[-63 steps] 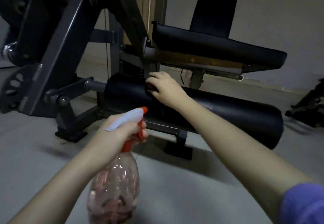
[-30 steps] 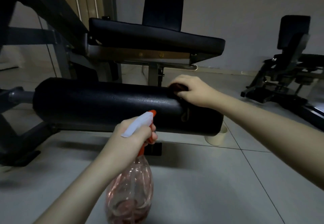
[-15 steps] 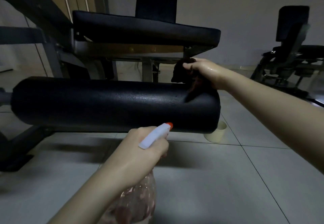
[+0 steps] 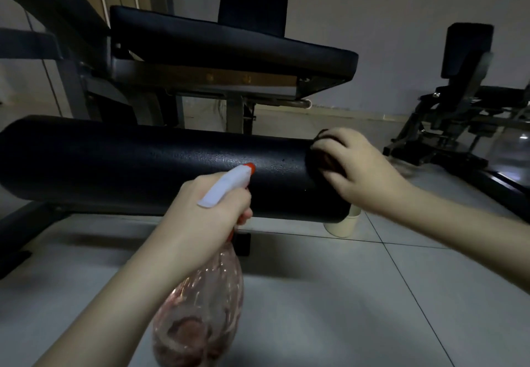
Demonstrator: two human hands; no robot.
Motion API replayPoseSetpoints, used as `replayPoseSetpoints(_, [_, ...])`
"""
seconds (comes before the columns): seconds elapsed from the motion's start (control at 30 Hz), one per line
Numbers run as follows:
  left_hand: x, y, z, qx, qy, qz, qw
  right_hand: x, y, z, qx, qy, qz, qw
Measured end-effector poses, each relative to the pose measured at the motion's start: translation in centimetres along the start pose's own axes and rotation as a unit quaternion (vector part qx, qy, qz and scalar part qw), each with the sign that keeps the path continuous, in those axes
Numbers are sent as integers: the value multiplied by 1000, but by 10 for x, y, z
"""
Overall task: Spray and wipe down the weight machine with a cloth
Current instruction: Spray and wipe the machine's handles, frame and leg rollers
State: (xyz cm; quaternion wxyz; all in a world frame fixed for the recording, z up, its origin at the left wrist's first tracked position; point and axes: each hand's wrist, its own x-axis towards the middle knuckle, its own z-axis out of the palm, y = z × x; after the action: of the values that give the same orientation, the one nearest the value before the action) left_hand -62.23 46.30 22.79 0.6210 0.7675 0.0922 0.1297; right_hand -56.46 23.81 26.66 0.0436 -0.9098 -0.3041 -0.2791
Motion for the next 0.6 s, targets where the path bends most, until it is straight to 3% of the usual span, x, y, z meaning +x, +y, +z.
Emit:
replayPoseSetpoints(0.1, [-7,6,6,-17,18,6,1000,-7,-4,7,-10,36,-24,999])
replayPoseSetpoints(0.23, [-4,5,8,15,10,1,1000,48,-30,17,1,47,6,999])
replayPoseSetpoints(0.37, [13,-2,-10,-4,-32,-75,997,87,-55,31,-2,33,-11,999])
replayPoseSetpoints(0.6, [17,-2,-29,-22,-37,-72,997,11,-7,3,-17,0,-78,997])
